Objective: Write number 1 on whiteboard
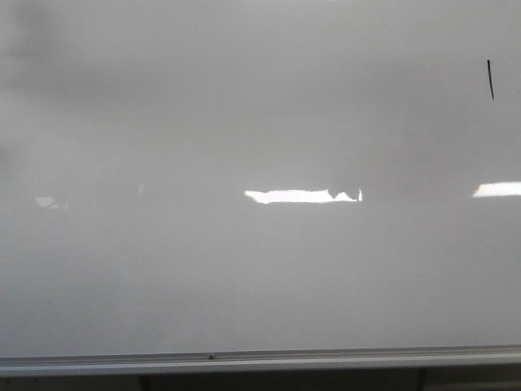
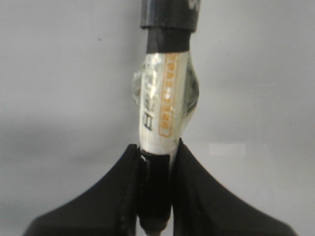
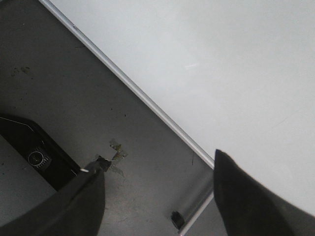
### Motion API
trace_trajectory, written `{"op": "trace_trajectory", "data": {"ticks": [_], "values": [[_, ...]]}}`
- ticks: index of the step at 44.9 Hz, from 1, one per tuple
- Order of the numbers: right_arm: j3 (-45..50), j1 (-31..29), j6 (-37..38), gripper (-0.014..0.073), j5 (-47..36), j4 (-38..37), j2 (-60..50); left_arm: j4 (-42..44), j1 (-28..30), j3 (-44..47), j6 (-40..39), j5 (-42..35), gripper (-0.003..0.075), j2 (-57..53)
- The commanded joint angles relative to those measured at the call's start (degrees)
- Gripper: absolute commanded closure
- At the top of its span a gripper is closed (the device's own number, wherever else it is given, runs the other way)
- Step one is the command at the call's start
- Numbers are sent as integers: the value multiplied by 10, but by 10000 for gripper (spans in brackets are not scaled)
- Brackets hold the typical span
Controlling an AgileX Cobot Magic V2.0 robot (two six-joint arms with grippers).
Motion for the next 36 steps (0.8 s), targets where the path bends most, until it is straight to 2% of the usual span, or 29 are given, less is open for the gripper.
{"op": "trace_trajectory", "data": {"ticks": [1, 6, 10, 14, 18, 22, 28, 36], "values": [[-15, -5, 1, 97, -32, 2, -6, -9, -1, -32, -5, -54, 655, 3], [-15, -5, 1, 97, -32, 2, -6, -9, -1, -45, -5, -52, 651, 20], [-15, -5, 1, 97, -32, 3, -6, -9, -1, -52, -5, -48, 602, 30], [-15, -5, 1, 97, -32, 4, -6, -9, -1, -52, -5, -42, 512, 35], [-15, -5, 1, 97, -32, 4, -6, -8, -1, -52, -3, -40, 379, 35], [-15, -5, 3, 97, -32, 4, -6, -6, -1, -52, -3, -33, 291, 34], [-15, -5, 38, 97, -31, -8, -6, 11, -1, -55, -2, 9, 278, 15], [-15, -5, 186, 97, -22, -69, -11, 21, -1, -55, -1, 85, 278, -59]]}}
